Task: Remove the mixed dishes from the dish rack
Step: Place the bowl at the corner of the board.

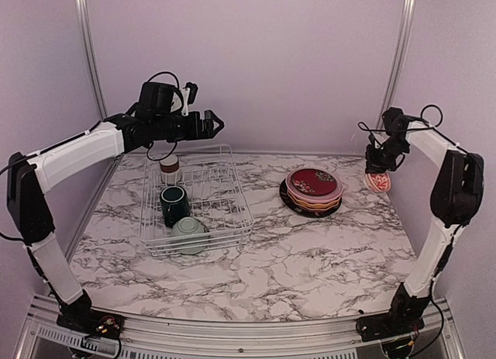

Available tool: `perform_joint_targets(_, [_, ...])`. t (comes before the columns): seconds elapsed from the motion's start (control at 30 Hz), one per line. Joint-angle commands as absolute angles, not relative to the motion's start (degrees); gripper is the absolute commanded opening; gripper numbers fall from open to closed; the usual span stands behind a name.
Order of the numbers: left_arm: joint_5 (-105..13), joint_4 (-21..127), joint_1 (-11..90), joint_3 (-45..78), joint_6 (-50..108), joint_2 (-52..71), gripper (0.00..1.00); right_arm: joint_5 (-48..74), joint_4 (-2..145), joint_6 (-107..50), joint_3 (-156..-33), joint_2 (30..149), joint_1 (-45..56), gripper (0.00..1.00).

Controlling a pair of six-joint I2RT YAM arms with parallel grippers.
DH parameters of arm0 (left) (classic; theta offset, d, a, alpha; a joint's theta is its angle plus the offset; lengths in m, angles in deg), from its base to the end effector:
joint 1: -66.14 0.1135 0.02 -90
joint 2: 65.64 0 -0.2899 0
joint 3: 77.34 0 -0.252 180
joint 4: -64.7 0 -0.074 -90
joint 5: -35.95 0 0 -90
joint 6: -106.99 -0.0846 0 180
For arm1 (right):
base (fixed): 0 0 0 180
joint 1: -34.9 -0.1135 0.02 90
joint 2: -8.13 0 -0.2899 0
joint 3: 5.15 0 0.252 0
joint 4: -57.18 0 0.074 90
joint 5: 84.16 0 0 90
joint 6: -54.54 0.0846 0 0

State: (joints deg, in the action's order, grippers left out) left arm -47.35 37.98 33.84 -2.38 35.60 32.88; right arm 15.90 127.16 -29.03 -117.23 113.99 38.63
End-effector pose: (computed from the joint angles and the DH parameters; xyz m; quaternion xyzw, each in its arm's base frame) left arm 0.3849 -0.2550 0.3743 0.1308 0.8089 -0.2888 0.4951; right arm 0.4194 -0.0125 0.2786 0.0661 0.9681 0.0907 0.2240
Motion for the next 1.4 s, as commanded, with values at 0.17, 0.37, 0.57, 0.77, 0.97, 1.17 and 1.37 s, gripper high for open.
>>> perform_joint_targets(0.17, [-53.26,29.94,34.14,-1.56,34.86,33.06,0.99,8.76,125.27,-32.70,-115.69,118.85,35.52,0.00])
perform_joint_targets(0.37, [-56.03,29.34,34.14,3.42,35.02,29.80,0.99,3.18,123.96,-32.85,-114.40,121.57,32.89,0.00])
perform_joint_targets(0.57, [-58.04,28.59,34.14,7.21,35.12,27.01,0.99,0.39,123.54,-32.96,-114.41,123.79,30.90,0.01])
perform_joint_targets(0.77, [-59.19,27.42,34.14,7.50,34.68,26.36,0.99,-0.19,122.69,-32.25,-113.70,124.82,30.74,0.11])
perform_joint_targets(0.97, [-57.40,23.70,34.14,7.23,32.49,25.94,0.99,1.19,122.50,-31.99,-113.74,124.55,30.69,0.24])
perform_joint_targets(1.17, [-55.79,20.59,34.14,13.28,32.67,21.05,0.99,3.46,122.35,-31.49,-114.59,123.48,30.77,0.41])
perform_joint_targets(1.37, [-54.23,19.74,33.93,20.25,37.54,16.53,0.99,4.51,123.47,-31.36,-116.60,123.09,30.82,0.53])
